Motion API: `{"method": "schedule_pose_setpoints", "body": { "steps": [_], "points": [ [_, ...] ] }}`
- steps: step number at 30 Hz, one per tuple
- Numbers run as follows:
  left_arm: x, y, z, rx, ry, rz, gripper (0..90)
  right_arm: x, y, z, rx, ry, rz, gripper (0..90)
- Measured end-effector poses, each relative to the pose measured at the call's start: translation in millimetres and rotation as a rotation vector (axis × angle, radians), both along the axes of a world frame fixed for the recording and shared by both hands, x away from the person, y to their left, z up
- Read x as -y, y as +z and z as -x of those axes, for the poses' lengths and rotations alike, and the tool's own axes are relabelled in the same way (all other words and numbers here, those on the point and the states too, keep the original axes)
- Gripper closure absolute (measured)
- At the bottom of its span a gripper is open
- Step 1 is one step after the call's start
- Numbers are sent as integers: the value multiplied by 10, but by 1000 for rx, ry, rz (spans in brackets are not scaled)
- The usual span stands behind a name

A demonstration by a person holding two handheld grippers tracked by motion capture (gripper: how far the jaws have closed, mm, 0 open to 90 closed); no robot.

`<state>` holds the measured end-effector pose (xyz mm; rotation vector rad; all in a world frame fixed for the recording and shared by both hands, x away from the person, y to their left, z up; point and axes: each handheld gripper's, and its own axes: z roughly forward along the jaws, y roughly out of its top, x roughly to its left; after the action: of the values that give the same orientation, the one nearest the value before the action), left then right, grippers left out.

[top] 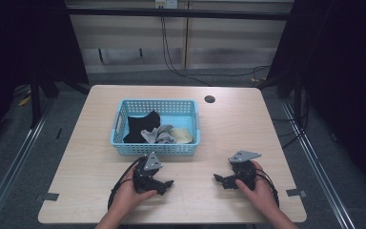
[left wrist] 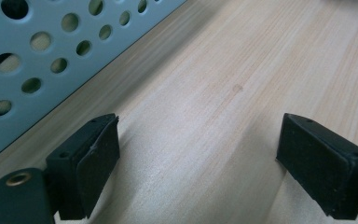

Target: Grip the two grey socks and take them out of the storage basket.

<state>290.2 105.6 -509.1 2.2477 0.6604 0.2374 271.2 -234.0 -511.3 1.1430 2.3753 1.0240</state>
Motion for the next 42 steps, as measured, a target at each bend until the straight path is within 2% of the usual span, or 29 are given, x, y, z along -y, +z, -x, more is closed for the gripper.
{"method": "schedule_pose_setpoints", "body": {
  "steps": [6,10,13,16,18,19,21,22,24,27,32,39,42],
  "points": [
    [-2,3,3,-2,-4,-4,119,1,0,-1,1,1,0,116],
    [-3,52,-6,-23,-12,-44,134,1,0,-2,1,2,1,116],
    [-2,130,-8,-87,-18,-97,168,1,0,-2,1,2,0,115],
    [-15,205,-3,-108,-45,-158,198,1,0,-2,0,2,0,116],
    [-43,263,-12,-145,-74,-186,216,1,0,-2,0,1,0,116],
    [-50,279,-9,-155,-66,-181,220,1,0,-2,0,1,0,115],
    [-89,342,-33,-192,-83,-223,220,1,0,-2,0,1,0,115],
    [-103,361,-34,-194,-79,-225,221,1,-1,-3,2,3,-1,116],
    [-134,400,-54,-235,-74,-260,223,1,0,-2,1,2,1,115],
    [-166,444,-85,-282,-70,-290,223,1,0,-2,0,1,0,116],
    [-179,557,-137,-333,-52,-296,223,1,0,-2,1,1,1,115],
    [-171,739,-230,-352,-43,-302,223,1,0,-2,1,2,0,115],
    [-171,814,-283,-342,-36,-308,223,1,0,-1,0,1,0,115]
  ]
}}
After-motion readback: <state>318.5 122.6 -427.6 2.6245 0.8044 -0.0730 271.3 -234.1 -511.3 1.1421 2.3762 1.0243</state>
